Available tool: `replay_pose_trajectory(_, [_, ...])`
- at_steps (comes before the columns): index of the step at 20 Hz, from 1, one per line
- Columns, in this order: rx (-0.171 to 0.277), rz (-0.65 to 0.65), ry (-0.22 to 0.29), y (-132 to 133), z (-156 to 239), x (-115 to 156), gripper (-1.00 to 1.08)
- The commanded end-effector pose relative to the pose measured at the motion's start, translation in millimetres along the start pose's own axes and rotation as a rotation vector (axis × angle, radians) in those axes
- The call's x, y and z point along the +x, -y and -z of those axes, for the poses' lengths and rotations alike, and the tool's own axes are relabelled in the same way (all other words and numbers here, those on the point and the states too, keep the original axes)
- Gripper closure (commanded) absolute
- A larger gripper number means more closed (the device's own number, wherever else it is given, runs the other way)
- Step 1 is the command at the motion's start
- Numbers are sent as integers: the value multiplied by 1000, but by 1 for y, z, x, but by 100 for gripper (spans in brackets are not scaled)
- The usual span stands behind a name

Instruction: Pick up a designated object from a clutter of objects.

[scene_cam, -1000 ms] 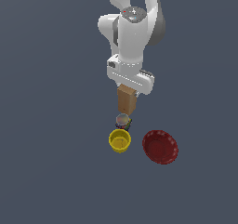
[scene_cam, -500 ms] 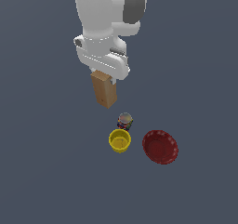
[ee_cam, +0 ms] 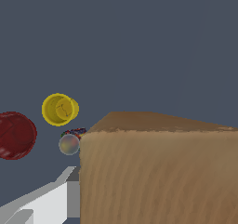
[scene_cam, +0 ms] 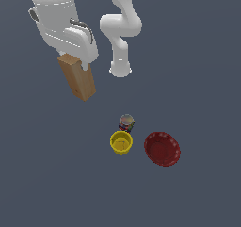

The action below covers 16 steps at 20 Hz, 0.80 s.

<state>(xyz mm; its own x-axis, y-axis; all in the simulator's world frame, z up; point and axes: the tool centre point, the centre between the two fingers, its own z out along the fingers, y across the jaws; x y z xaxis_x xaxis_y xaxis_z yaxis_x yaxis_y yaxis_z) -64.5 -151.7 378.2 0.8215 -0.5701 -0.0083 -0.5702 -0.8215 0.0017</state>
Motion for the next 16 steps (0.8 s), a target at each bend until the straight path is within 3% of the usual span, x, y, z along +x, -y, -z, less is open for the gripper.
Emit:
replay_pose_trajectory(1, [2, 2, -8, -12, 18, 12, 108])
replay_pose_trajectory(16, [1, 2, -8, -37, 49, 40, 108])
